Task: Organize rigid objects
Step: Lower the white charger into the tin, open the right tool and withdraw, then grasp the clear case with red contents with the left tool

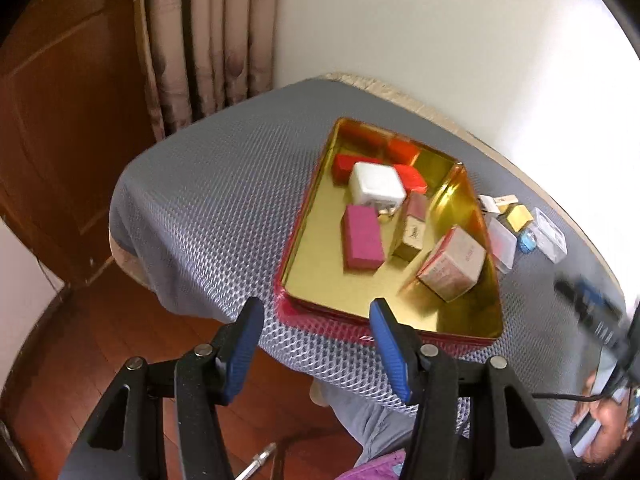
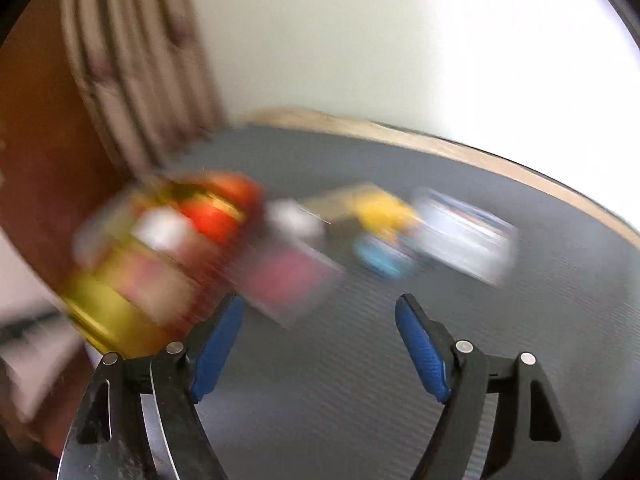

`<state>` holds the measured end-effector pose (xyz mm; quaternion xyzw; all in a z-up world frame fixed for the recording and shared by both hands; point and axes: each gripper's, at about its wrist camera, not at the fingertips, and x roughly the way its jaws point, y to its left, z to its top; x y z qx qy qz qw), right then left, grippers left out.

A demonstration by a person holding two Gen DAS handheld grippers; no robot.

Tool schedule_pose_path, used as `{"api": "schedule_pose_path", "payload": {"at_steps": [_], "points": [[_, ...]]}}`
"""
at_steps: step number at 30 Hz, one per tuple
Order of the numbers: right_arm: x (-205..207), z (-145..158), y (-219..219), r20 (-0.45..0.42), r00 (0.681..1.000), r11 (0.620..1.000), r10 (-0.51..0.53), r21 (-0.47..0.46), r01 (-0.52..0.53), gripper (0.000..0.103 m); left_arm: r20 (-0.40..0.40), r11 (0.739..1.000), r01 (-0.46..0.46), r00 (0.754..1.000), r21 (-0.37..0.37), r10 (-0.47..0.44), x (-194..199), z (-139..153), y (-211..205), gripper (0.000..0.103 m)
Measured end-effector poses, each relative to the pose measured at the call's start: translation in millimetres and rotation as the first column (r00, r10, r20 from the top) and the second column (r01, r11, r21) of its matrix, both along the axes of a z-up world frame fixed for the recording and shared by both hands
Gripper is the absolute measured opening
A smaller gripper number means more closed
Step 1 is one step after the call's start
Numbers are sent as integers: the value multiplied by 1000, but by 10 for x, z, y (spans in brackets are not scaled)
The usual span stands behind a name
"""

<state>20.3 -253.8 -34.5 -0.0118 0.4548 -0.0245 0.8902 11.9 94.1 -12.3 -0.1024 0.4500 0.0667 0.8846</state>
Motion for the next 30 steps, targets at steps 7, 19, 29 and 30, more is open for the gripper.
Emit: {"api": "schedule_pose_path", "payload": {"at_steps": [7,19,29,30], "points": [[-707,-134,-1302,-29,964,946,-265,-202,254,77,111,970,229,965,80,-237,-110,292,-576,56],[-1037,-38,-1776,31,951,951,-308,4,308,89,12,781,589,797,209,-604,821,379,-1953,69],[-1016,-37,-1735,46,958,956,-283,92,278,89,-205,759,644,759,98,-618,1513,-227,-2073,69],[-1012,-43,-1733,45,958,956,-282,95,277,89,-218,759,644,758,99,-615,1541,-270,-2069,69]]}}
